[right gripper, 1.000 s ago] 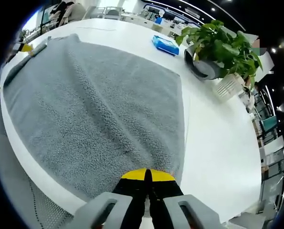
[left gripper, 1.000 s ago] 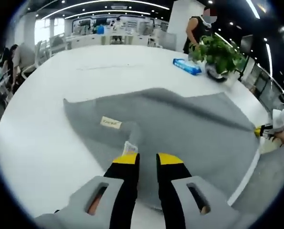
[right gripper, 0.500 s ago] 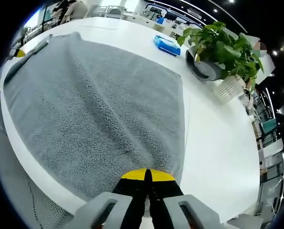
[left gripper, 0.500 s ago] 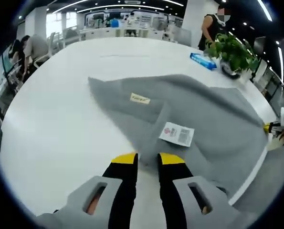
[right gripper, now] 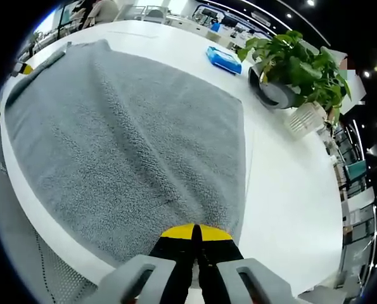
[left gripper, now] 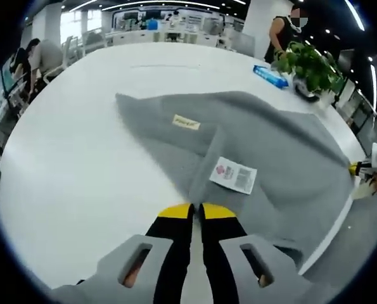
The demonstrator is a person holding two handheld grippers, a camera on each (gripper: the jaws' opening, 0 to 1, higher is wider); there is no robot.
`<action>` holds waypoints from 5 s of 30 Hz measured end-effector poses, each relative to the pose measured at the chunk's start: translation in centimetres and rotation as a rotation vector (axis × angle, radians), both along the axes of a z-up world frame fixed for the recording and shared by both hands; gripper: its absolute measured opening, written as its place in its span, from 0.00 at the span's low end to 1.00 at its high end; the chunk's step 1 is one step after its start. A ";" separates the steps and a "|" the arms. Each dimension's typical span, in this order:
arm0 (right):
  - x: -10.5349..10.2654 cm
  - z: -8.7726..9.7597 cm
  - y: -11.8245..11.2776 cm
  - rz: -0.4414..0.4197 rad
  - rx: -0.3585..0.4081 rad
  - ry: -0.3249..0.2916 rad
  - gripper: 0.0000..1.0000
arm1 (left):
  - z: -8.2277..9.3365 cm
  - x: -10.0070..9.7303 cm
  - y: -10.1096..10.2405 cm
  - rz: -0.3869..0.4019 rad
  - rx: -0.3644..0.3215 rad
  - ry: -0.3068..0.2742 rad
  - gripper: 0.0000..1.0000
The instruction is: Open the folded towel by lifting each exposed corner and separating the folded layers until the towel lies flat within the target outline without major curled edges
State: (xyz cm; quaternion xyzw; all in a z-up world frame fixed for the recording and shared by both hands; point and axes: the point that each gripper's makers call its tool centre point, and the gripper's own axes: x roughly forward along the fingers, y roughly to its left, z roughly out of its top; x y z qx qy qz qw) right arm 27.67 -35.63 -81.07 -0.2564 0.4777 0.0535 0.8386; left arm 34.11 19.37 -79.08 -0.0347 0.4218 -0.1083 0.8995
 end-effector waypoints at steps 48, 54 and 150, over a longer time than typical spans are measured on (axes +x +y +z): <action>3.9 3.5 4.8 -0.020 0.414 -0.151 0.27 | 3.7 -6.2 6.4 0.156 0.068 -0.112 0.17; 5.2 2.8 8.4 0.119 0.452 -0.083 0.45 | 2.6 -3.7 4.2 0.054 0.041 -0.099 0.23; 16.5 6.2 9.2 0.096 0.536 -0.295 0.85 | 2.4 8.0 3.8 -0.054 0.000 -0.179 0.46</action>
